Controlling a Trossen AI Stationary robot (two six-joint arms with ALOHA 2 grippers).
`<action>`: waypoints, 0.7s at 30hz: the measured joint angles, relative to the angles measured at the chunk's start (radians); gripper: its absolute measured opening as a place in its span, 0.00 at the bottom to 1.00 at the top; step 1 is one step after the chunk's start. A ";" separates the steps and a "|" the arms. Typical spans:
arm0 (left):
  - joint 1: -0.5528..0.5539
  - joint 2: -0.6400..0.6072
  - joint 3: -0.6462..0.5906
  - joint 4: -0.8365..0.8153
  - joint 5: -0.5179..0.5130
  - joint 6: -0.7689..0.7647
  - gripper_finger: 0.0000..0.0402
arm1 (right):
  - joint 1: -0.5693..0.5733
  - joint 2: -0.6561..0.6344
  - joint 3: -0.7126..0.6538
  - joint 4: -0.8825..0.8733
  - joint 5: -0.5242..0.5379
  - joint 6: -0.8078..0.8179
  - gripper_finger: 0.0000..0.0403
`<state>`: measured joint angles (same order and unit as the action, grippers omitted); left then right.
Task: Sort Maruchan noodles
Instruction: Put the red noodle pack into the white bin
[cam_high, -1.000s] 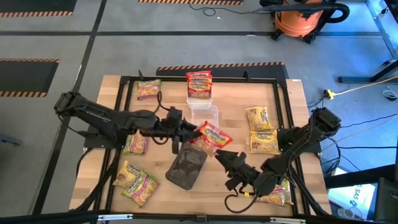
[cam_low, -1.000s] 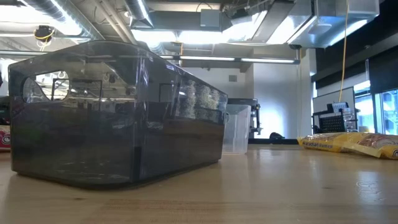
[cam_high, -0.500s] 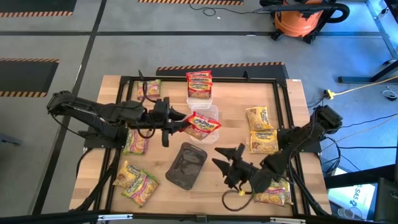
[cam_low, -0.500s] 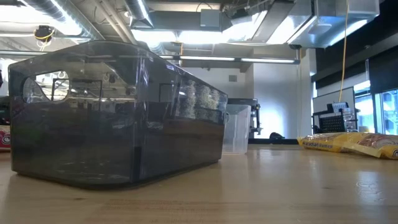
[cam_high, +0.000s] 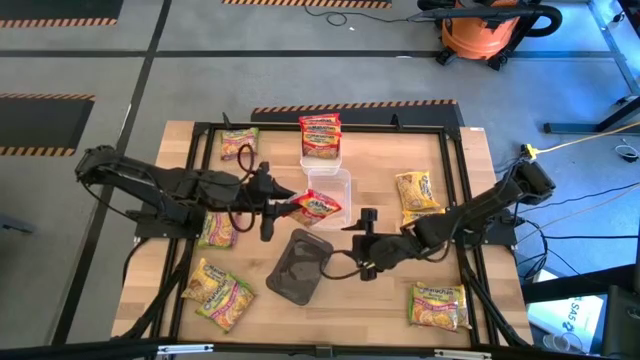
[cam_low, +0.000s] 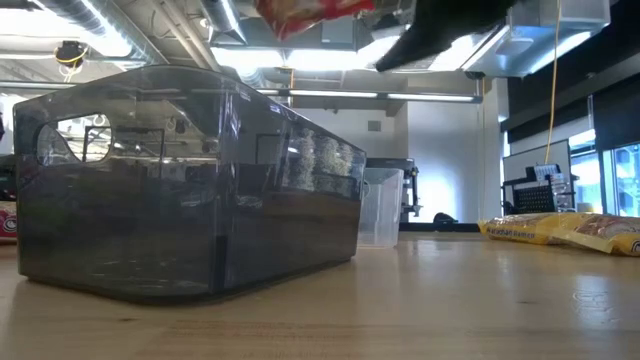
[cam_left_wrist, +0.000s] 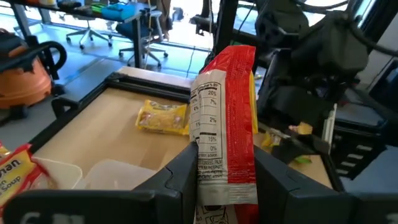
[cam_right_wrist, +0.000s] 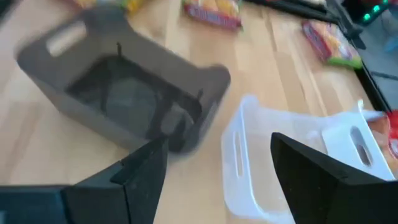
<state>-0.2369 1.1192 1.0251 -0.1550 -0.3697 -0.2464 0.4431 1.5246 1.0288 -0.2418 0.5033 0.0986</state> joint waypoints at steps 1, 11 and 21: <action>-0.004 0.001 -0.006 0.003 -0.005 0.009 0.26 | 0.000 -0.010 -0.013 -0.022 0.001 0.000 0.66; 0.031 0.002 -0.198 0.252 -0.018 0.091 0.26 | -0.159 -0.266 -0.133 -0.042 -0.064 -0.064 0.66; 0.047 0.001 -0.465 0.657 0.042 0.118 0.26 | -0.373 -0.385 -0.264 0.351 -0.470 -0.022 0.66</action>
<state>-0.1903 1.1197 0.5605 0.5016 -0.3272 -0.1285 0.0696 1.1396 0.7653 0.1095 0.0336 0.0770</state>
